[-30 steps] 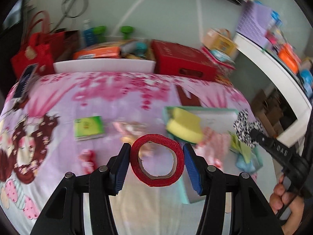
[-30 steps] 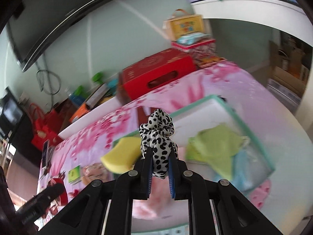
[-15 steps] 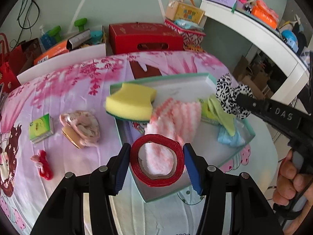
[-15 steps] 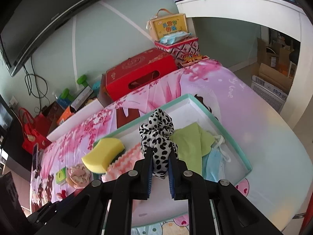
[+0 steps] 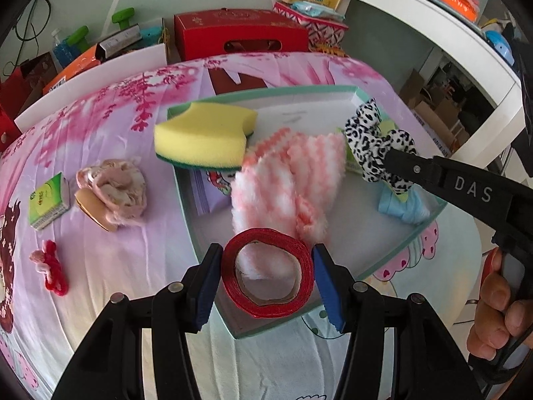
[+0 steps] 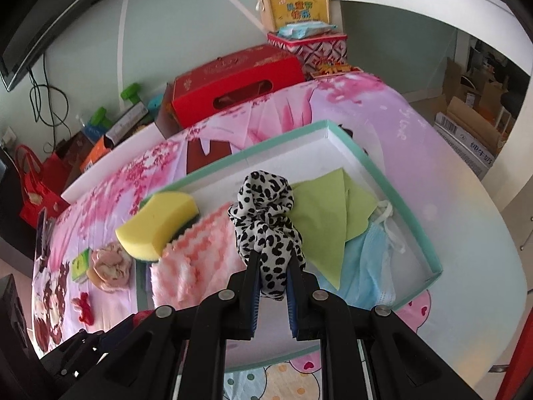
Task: Organize soft objects
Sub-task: 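Carry the scrunchie and red tape roll over the white tray with both grippers, then open both grippers to drop the scrunchie and tape roll into the tray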
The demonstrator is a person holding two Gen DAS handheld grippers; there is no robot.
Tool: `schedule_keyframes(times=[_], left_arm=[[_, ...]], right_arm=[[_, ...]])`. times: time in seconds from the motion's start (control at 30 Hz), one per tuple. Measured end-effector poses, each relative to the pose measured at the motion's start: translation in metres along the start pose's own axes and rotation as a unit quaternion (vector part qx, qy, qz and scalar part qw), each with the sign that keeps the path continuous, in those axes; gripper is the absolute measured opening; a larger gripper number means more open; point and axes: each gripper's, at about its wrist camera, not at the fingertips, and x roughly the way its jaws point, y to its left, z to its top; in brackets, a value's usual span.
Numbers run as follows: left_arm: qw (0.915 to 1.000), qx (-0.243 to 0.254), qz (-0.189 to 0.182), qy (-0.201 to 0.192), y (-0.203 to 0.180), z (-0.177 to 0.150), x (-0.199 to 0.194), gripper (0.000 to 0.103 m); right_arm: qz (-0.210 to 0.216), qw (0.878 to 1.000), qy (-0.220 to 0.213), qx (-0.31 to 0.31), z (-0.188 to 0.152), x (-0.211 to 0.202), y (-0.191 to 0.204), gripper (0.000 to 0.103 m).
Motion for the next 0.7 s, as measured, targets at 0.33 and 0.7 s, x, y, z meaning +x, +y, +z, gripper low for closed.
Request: schedule_keyframes(times=[0.33,0.7], left_arm=[[0.9996,0.004,0.009,0.027,-0.001,-0.004,0.019,0.056],[0.9997,-0.003,0.008,0.023,0.002,0.0,0.007,0.057]], right_arm=[[-0.017,0.999,0.045,-0.01,-0.007,0.02,0.002,0.018],[-0.03,0.998,0.056,0.004,-0.007,0.018,-0.003,0.05]])
